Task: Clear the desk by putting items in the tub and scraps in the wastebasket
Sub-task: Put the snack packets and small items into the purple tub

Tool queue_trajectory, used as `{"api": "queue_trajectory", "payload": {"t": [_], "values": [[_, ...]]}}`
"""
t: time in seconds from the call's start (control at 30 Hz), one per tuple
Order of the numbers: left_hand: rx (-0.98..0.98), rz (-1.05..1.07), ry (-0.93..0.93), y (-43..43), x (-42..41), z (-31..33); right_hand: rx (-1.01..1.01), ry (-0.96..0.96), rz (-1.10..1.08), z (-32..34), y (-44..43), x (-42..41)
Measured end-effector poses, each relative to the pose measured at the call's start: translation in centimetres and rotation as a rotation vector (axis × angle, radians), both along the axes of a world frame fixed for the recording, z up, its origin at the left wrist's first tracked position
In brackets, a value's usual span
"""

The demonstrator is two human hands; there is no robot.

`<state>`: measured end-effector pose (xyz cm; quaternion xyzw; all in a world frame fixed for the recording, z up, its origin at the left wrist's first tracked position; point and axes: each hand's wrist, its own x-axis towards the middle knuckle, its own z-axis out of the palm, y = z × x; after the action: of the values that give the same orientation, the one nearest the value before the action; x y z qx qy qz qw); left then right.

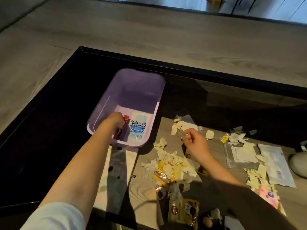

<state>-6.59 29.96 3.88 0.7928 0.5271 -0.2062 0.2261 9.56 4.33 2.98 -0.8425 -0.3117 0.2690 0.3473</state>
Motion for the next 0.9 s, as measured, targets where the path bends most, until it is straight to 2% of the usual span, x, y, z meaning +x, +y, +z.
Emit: {"api": "queue_trajectory", "payload": {"t": [0.37,0.53,0.7,0.8,0.9], "values": [[0.052,0.133,-0.083,-1.0,-0.3,0.4,-0.013,0.008,-0.026,-0.9,-1.8,0.7],[0.23,0.118,-0.365,-4.9,-0.1,3.0,-0.024,0.007,-0.021,-0.3,-3.0,1.8],[0.441,0.032,-0.526,-12.5,0.2,6.0,-0.112,-0.005,0.056,-0.4,-5.9,3.2],[0.457,-0.041,-0.648,-17.8,0.4,6.4,-0.22,-0.099,0.168,-1.1,-7.9,3.8],[0.346,-0.09,-0.703,-22.4,0.5,4.9,-0.327,-0.227,0.248,-1.6,-9.1,3.8]]}}
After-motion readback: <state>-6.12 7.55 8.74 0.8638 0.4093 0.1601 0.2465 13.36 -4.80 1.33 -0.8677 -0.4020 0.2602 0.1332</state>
